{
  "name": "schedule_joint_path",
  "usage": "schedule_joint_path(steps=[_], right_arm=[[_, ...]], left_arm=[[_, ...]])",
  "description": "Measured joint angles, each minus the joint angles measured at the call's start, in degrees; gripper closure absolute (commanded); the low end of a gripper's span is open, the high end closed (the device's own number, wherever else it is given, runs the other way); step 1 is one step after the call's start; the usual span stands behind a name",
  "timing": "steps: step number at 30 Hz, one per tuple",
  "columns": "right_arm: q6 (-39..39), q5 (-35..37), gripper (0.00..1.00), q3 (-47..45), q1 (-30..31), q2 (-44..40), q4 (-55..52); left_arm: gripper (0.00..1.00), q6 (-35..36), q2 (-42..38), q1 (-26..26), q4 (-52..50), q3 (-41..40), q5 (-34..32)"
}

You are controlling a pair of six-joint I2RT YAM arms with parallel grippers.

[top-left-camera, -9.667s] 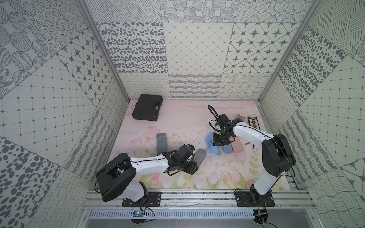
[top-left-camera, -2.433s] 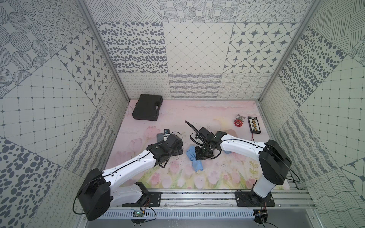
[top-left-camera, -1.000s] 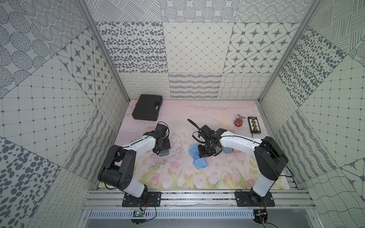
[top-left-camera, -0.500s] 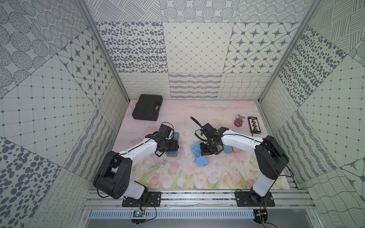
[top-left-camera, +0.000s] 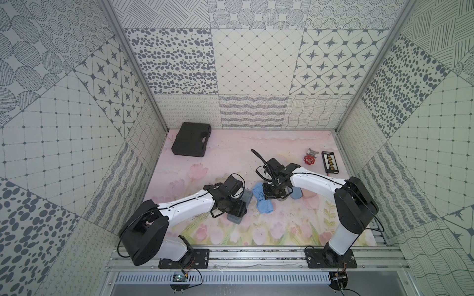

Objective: Wipe the eyeglass case
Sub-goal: Place the eyeglass case at the center of the board.

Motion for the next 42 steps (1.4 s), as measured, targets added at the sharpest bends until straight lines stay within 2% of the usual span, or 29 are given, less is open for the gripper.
schedule_joint_path(steps=[6, 12, 19, 27, 32, 42], right_arm=[[0.0, 0.11, 1.0, -0.2, -0.02, -0.57, 0.04], [0.17, 0.33, 1.0, -1.29, -0.02, -1.73, 0.07], [0.15, 0.33, 1.0, -1.49, -0.2, -1.73, 0.09], [-0.22, 0.48, 1.0, -1.49, -0.92, -1.79, -0.26], [-0.98, 1.03, 1.0, -1.44, -3.43, -3.06, -1.4], [-1.79, 2.69, 1.0, 1.05, -4.79, -5.18, -3.45]], left_arm=[[0.48, 0.52, 5.27, -5.29, 2.03, 1.62, -2.43], [0.22, 0.92, 6.91, -7.17, 2.97, 2.56, -4.85], [0.13, 0.07, 2.64, -7.58, 3.67, -0.15, -5.64], [0.11, -4.39, -3.78, -8.17, 4.31, -5.05, -6.23], [0.1, -7.52, -7.93, -9.94, 4.46, -8.5, -7.08], [0.11, -9.97, -8.13, -13.77, 4.96, -10.32, -9.22]])
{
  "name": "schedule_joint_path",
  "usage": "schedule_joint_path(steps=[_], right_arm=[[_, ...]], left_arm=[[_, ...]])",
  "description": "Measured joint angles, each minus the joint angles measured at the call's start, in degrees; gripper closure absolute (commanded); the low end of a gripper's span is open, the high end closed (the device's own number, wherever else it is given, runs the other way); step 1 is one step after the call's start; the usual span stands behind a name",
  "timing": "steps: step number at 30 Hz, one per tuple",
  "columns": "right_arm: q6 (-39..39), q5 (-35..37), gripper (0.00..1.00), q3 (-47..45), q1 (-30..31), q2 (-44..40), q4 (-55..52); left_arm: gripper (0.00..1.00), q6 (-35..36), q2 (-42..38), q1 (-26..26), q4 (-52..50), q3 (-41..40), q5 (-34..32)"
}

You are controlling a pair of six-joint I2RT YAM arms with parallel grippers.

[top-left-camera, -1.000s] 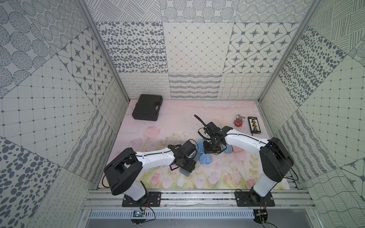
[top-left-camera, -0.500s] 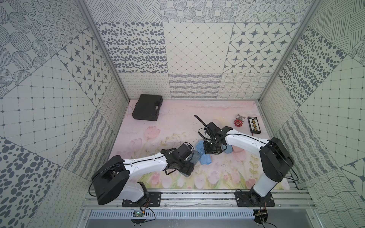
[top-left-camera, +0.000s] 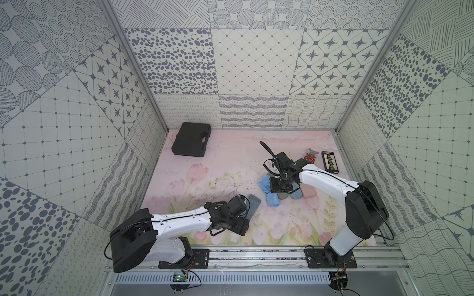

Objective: Wipe the eyeglass case
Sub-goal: Place the eyeglass case at the center of the board, then wipe the dirt from the eyeglass case.

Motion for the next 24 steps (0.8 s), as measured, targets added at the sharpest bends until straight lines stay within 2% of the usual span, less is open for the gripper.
schedule_joint_path(steps=[6, 11, 12, 16, 21, 24], right_arm=[[1.03, 0.83, 1.0, 0.04, 1.6, -3.67, -1.27], [4.22, -1.16, 1.0, -0.07, 9.33, -4.52, -1.09], [5.01, -2.05, 1.0, -0.15, 10.75, -4.52, -0.81], [8.48, -9.42, 1.0, -0.39, 15.26, -2.45, 3.17], [13.16, -18.25, 1.0, -6.38, 14.29, 2.49, 12.7], [11.89, -20.04, 1.0, -7.37, 11.8, 4.66, 12.41]], left_arm=[[0.22, -0.04, 1.27, -2.73, 1.29, -0.5, -3.74], [0.33, 0.68, 1.77, -3.48, 3.32, -0.92, -6.08], [0.36, 0.83, 1.68, -3.54, 3.69, -1.09, -6.38], [0.59, 1.51, 0.9, -3.56, 5.9, -2.34, -7.17], [0.68, 2.29, 0.24, -3.56, 7.3, -3.26, -7.76], [0.73, 2.6, -0.66, -3.56, 7.98, -4.09, -8.13]])
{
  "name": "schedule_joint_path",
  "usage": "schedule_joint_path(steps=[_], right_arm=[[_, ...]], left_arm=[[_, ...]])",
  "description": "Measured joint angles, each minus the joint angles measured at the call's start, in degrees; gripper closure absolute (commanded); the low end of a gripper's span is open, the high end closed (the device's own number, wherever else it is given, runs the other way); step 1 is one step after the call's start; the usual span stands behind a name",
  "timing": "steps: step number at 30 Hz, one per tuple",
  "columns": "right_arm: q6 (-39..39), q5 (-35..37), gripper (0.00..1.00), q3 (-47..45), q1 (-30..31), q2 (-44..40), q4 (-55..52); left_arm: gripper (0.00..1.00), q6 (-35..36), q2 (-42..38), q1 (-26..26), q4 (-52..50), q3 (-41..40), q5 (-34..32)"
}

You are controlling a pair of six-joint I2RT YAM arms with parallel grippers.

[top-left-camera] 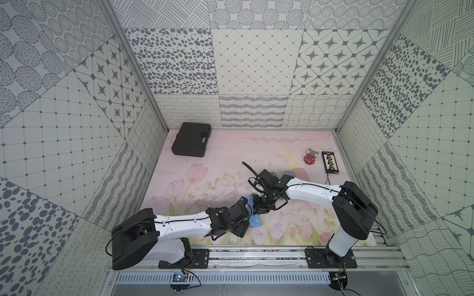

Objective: Wipe the eyeglass case
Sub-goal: Wipe the dirt from the eyeglass case.

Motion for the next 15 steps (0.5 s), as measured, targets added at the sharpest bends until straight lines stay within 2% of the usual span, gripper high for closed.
schedule_joint_path(steps=[2, 7, 9, 12, 15], right_arm=[[-3.06, 5.29, 1.0, 2.67, -1.16, 0.55, -4.59], [-11.41, 30.58, 1.0, 12.44, -1.64, 2.49, -17.35], [-13.49, 35.17, 1.0, 14.51, -1.53, 2.05, -19.85], [-14.21, 33.0, 1.0, 15.8, -0.04, 0.15, -20.55], [-10.19, 21.29, 1.0, 13.7, 2.05, -3.02, -15.74]], left_arm=[[0.76, 0.13, -0.72, 0.0, 0.13, -0.57, -0.5], [0.8, 0.09, -1.9, 0.0, 0.11, -1.42, -1.77], [0.8, 0.09, -1.75, 0.0, 0.11, -1.4, -1.77], [0.81, 0.11, -1.33, 0.0, 0.07, -1.11, -1.79], [0.81, 0.09, -1.42, 0.0, 0.02, -1.09, -1.86]])
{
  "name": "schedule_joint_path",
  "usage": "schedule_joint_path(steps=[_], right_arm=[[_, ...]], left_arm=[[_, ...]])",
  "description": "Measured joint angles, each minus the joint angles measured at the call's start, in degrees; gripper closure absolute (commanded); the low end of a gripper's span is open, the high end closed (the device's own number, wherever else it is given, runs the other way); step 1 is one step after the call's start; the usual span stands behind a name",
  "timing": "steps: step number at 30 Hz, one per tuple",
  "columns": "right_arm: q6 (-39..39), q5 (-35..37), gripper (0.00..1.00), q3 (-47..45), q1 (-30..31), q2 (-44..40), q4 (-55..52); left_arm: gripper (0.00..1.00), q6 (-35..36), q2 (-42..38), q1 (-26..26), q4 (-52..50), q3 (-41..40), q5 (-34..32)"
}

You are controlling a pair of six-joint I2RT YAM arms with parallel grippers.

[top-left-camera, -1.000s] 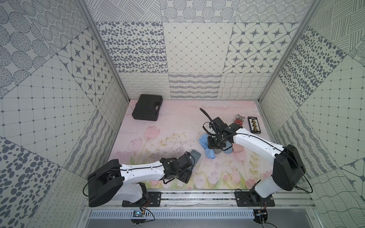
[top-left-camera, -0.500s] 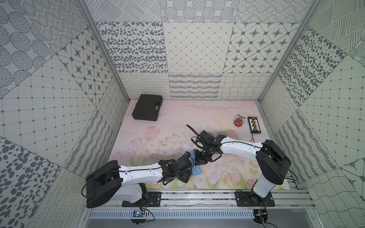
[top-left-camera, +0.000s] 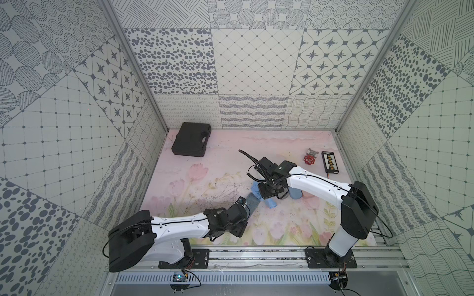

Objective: Wipe the eyeglass case
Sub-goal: Wipe the dirt from the eyeglass case.

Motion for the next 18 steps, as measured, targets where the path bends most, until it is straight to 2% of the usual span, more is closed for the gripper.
schedule_joint_path(steps=[4, 8, 10, 12, 15, 18], right_arm=[[8.35, -15.82, 1.0, -7.28, 1.97, -0.9, 11.76], [9.62, -21.77, 1.0, -10.08, 0.07, 2.64, 14.47], [6.8, -18.6, 1.0, -8.5, -2.8, 5.38, 10.47], [3.45, -12.02, 1.0, -4.02, -4.26, 7.96, 4.28], [-1.18, 2.89, 1.0, 4.09, -4.22, 10.03, -2.23], [-4.42, 9.53, 1.0, 9.03, -3.1, 9.86, -4.98]], left_arm=[[0.8, -0.17, -1.33, 0.0, 0.0, -0.68, 0.0], [0.81, -0.2, -2.69, 0.0, 0.07, -1.57, 0.04], [0.81, -0.13, -2.75, 0.0, 0.11, -1.7, 0.04], [0.81, 0.04, -2.43, 0.0, 0.17, -1.73, -0.22], [0.81, 0.0, -1.62, 0.0, 0.37, -1.4, -0.72], [0.81, -0.11, -1.01, 0.0, 0.63, -1.09, -0.81]])
